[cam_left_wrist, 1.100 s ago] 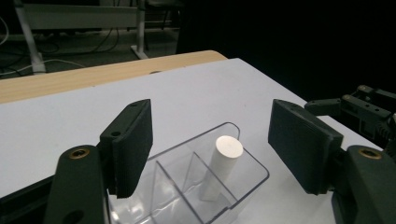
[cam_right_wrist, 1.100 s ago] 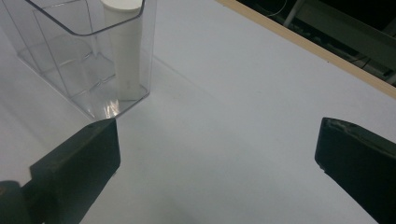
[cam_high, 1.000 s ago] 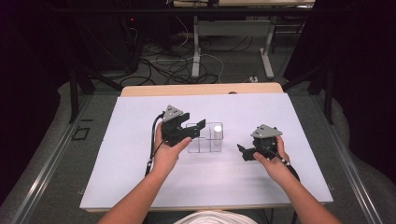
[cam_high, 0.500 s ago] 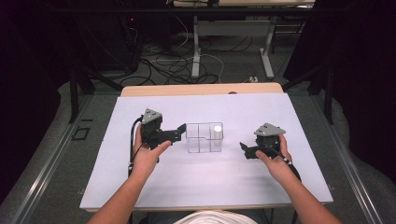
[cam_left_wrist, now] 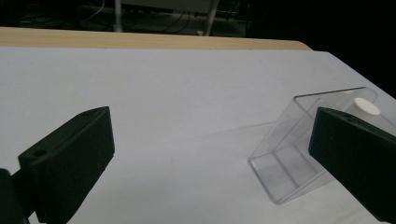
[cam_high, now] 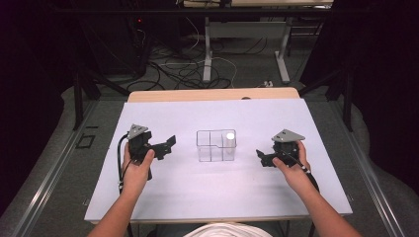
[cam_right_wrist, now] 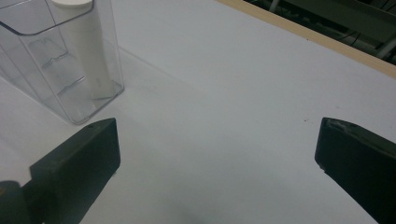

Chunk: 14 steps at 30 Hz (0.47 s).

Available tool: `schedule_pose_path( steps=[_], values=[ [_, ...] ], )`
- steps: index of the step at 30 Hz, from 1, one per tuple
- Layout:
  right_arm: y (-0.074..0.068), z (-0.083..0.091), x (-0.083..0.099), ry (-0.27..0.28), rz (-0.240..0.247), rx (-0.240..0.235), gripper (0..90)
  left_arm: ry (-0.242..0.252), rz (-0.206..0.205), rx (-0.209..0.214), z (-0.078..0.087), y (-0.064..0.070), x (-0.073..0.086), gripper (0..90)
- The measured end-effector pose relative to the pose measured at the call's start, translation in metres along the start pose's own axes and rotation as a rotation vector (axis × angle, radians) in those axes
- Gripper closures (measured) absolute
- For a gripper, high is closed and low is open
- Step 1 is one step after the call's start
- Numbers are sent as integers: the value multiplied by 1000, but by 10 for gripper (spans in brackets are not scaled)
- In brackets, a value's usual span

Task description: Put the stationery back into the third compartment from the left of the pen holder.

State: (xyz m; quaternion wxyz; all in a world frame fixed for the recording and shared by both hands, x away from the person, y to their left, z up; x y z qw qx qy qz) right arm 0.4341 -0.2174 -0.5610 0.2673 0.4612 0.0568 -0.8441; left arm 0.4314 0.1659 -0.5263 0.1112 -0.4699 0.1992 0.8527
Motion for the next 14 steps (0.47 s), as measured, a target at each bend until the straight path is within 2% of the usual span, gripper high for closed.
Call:
schedule_pose_path(
  steps=[6, 14],
  values=[
    [2, -1, 3, -6, -12, -3, 0, -25, -8, -37, 10, -22, 12, 4],
    [5, -1, 6, -15, -37, 0, 0, -29, -5, -76, 21, -44, 22, 4]
  ],
)
Point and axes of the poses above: each handheld gripper's, and its own axes: z roughly backward along the jaws, x roughly out of its underside, y roughly to its right, the point moved 8 cm from there along -z, roughly forward along the jaws, and after that the axes turned 2 degrees about -y, right-handed, at the moved point
